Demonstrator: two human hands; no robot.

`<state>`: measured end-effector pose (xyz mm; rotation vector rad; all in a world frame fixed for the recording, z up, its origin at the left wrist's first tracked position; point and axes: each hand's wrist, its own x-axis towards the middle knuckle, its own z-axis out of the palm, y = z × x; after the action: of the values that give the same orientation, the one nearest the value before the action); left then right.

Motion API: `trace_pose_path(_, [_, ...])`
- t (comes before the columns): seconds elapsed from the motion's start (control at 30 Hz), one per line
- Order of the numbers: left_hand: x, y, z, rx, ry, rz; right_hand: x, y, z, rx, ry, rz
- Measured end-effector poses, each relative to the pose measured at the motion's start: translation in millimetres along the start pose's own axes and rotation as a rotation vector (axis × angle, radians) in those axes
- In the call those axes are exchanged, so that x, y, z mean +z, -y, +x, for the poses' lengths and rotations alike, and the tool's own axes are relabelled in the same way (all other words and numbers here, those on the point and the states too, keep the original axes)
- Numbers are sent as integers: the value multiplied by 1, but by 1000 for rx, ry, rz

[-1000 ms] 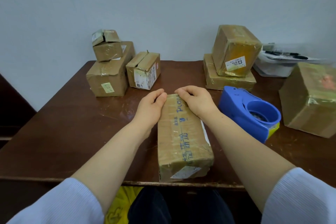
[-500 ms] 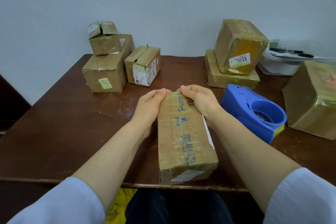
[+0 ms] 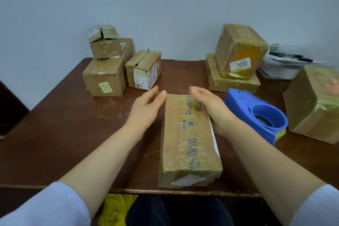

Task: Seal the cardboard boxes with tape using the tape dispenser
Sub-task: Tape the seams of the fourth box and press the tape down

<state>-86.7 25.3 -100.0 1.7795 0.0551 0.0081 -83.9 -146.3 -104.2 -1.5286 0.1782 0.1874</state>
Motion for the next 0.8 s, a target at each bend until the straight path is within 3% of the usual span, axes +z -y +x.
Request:
trace_pose_path(0.23, [9, -3, -7, 40, -3, 3, 11, 4, -5, -180, -116, -179])
trace_pose_path(0.37, [4, -16, -2, 221, 23, 524, 7, 28, -4, -317, -55, -686])
trace_pose_path(0.47, [8, -15, -6, 342, 44, 629, 17, 20, -6, -315, -6, -556])
trace_pose_path(0.57, [11, -12, -4, 326, 14, 578, 21, 14, -2, -250, -86, -373])
trace_pose_path(0.8, [9, -2, -9, 64, 3, 90, 9, 4, -11, -101, -63, -171])
